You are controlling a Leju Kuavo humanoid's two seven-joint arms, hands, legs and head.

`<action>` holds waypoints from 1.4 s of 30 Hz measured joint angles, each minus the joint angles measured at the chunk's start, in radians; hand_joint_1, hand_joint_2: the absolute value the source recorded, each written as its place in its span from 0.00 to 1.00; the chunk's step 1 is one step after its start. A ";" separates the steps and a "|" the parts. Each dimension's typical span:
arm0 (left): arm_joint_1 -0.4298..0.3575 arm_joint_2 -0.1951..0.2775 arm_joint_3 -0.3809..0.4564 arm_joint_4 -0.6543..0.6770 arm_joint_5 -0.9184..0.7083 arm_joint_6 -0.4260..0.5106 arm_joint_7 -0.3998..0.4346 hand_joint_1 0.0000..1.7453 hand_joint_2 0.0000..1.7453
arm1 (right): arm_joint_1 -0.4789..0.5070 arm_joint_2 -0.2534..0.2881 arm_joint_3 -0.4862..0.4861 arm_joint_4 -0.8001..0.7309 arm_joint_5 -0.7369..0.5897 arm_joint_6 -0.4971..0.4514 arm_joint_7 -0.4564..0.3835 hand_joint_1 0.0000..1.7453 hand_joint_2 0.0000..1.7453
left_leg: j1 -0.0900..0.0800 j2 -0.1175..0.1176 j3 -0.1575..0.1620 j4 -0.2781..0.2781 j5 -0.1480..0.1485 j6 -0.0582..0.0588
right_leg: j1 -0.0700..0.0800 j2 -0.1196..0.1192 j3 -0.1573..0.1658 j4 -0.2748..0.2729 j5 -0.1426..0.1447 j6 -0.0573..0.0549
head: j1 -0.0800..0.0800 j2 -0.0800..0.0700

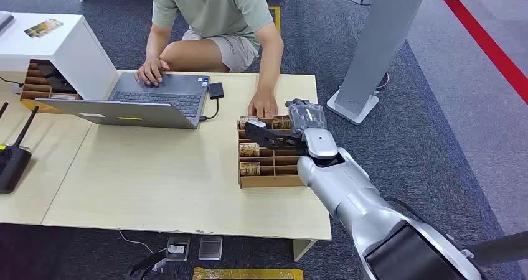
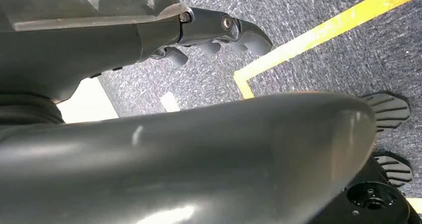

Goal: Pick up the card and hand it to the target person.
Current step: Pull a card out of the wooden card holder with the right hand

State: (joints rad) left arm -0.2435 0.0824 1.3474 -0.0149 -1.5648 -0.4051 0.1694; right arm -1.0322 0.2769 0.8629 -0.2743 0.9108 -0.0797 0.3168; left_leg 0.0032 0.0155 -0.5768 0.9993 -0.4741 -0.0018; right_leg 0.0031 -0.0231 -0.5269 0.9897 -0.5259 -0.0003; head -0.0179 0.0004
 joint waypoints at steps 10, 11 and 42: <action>0.001 0.000 0.000 0.000 0.000 0.000 -0.008 0.00 0.00 | 0.000 0.015 0.000 0.000 0.007 0.004 -0.010 0.27 1.00 | 0.000 0.000 0.000 0.000 0.000 0.000 | 0.000 0.000 0.000 0.000 0.000 0.000 | 0.000 0.000; 0.001 0.000 0.000 0.000 0.000 0.000 -0.009 0.00 0.00 | 0.000 0.016 0.000 0.000 0.007 0.006 -0.010 0.27 1.00 | 0.000 0.000 0.000 0.000 0.000 0.000 | 0.000 0.000 0.000 0.000 0.000 0.000 | 0.000 0.000; 0.003 -0.005 0.000 0.000 0.000 0.009 -0.010 0.00 0.00 | 0.000 0.018 0.000 0.000 0.017 0.044 0.006 0.38 1.00 | 0.000 0.000 0.000 0.000 0.000 0.000 | 0.000 0.000 0.000 0.000 0.000 0.000 | 0.000 0.000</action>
State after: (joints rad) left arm -0.2410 0.0772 1.3474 -0.0152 -1.5648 -0.3965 0.1591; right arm -1.0319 0.2949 0.8629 -0.2743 0.9281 -0.0360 0.3227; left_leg 0.0032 0.0155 -0.5767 0.9993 -0.4741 -0.0018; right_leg 0.0032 -0.0231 -0.5268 0.9897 -0.5259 -0.0003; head -0.0179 0.0005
